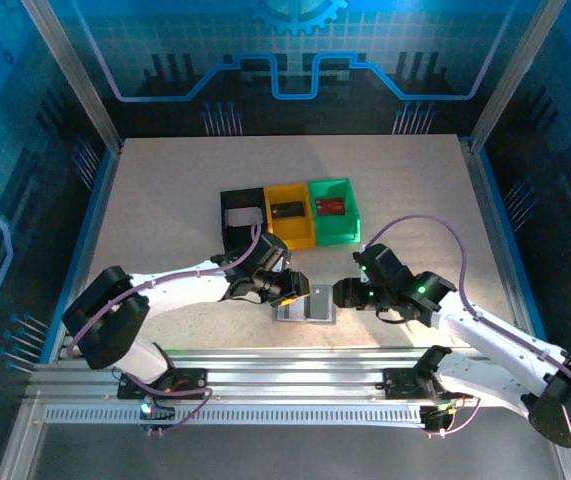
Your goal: Take the credit cards out of the card holder
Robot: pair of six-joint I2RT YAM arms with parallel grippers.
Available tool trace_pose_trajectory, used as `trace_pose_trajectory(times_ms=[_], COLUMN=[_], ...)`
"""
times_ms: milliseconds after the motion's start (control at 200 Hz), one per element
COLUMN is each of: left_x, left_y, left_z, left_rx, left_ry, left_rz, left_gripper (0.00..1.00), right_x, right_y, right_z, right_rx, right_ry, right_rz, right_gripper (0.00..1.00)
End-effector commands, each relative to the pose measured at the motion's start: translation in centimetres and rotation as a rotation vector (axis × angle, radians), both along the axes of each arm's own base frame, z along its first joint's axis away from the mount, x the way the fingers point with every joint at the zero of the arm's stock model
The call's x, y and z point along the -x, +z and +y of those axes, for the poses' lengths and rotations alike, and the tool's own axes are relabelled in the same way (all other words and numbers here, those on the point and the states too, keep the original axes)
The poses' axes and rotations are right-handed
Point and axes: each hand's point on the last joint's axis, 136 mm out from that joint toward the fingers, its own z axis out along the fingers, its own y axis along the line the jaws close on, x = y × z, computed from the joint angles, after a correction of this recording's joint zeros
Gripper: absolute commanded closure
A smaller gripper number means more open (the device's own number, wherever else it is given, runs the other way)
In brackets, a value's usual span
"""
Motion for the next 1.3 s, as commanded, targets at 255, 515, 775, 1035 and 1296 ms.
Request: trace_pose_trajectory(times_ms=[255, 515, 775, 1035, 1296], left_x=[0.7, 0.7, 0.6, 0.0, -0.2], left_y=[-2.2, -2.9, -3.8, -3.7, -3.7], left_z=[-1.0, -1.5, -1.4, -1.5, -1.2], left_rx=[-0.018, -0.037, -0.071, -0.094, -0.129], left_ry=[-0.012, -0.025, -0.033, -0.044, -0.056], left_rz=[0.04, 0.049, 0.05, 0.032, 0.015], left_gripper=[0.6, 0.62, 0.64, 0.65, 0.66], right_x=[-1.5, -2.4, -3.1, -4.0, -4.4], right_y=[-2.1, -3.6, -5.1, -6.3, -7.8], right_z=[1.4, 1.1, 1.5, 1.7, 1.7], right_rx=[-0.003, -0.017, -0.029, -0.017, -0.004], right_ry=[0.0, -0.007, -0.003, -0.001, -0.003], right_rz=[0.024, 0.063, 0.091, 0.098, 0.126], right_gripper=[0.6, 0.68, 0.75, 0.8, 0.83])
